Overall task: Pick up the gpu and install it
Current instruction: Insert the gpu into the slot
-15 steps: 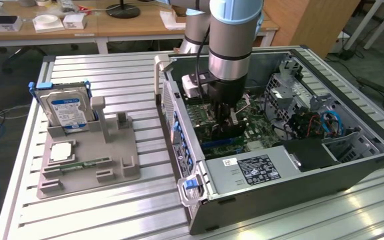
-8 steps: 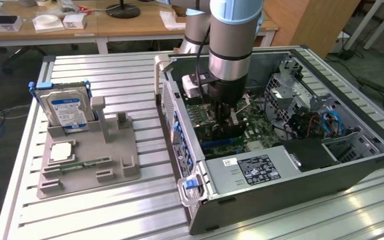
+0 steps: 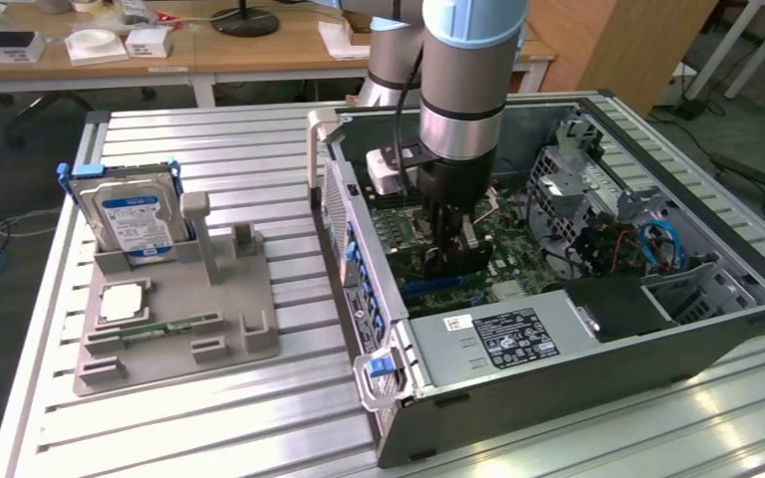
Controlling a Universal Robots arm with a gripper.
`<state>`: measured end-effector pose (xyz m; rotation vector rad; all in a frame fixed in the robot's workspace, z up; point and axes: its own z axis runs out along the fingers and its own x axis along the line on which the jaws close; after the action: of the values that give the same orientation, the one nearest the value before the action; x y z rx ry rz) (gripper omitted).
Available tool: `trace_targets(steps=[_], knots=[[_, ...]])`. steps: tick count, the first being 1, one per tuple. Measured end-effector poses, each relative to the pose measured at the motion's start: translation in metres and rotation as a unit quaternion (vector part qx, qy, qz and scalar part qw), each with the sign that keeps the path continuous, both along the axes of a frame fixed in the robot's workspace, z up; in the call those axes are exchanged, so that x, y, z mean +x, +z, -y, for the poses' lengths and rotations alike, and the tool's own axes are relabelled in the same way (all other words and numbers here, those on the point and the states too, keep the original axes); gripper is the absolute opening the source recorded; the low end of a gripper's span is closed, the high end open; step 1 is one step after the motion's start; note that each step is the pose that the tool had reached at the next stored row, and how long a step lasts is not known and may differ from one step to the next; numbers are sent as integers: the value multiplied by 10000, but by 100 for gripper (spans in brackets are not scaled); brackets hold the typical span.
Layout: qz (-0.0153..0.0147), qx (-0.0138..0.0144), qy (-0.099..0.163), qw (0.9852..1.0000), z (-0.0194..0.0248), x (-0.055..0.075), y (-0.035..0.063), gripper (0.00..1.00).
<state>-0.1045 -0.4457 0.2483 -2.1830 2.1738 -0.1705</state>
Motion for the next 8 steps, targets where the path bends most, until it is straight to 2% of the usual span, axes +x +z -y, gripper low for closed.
trace_targets(steps=[8], knots=[[0,1,66,10000,6,1,0,26]])
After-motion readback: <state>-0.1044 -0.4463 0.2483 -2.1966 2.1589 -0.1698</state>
